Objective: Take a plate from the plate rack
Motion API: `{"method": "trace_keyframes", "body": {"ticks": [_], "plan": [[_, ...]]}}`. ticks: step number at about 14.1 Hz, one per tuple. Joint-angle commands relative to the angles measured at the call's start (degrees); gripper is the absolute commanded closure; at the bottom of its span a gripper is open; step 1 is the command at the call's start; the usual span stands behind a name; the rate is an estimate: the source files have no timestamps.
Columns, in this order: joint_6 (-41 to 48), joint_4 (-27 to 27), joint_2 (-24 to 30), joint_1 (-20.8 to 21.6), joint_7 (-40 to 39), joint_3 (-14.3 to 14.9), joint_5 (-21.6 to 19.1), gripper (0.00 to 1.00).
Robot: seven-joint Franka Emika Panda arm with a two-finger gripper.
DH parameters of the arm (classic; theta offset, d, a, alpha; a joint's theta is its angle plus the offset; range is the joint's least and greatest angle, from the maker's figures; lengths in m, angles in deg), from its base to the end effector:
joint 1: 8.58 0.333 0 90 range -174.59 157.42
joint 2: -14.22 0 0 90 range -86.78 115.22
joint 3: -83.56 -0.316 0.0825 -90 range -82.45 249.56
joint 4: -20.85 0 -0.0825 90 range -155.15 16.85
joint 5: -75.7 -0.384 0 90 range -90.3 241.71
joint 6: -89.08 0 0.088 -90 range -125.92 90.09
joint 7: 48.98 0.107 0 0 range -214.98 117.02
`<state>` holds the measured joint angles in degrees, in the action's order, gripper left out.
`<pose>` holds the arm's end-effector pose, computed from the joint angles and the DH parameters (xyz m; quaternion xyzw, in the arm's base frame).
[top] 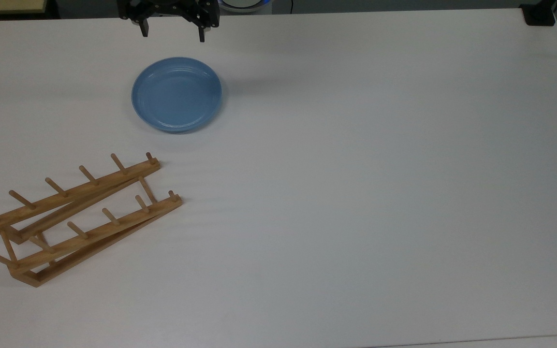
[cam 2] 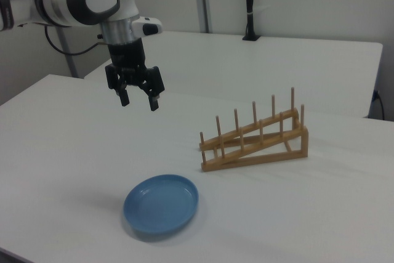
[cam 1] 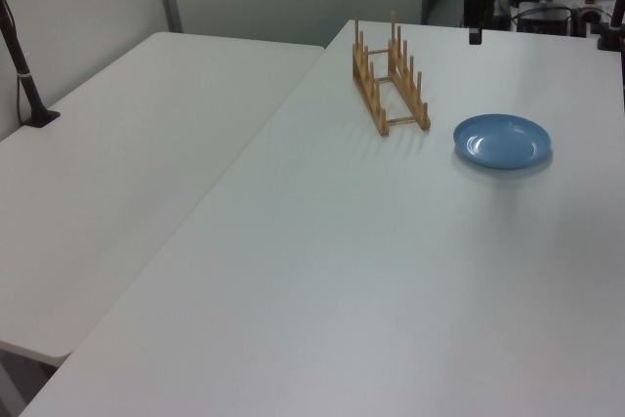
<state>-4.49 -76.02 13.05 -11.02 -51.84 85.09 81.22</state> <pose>0.5581 -0.0484 0.5622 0.9981 -0.0048 -0.0418 0.0458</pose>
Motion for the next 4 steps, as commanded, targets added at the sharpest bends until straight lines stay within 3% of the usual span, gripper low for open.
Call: {"method": "trace_keyframes", "body": {"ticks": [1, 4], "plan": [[0.8, 1.4, -1.0, 0.2, 0.8, 0.0, -0.9, 0.00], [0.7, 1.4, -1.0, -0.2, 0.8, 0.1, -1.3, 0.00]]}}
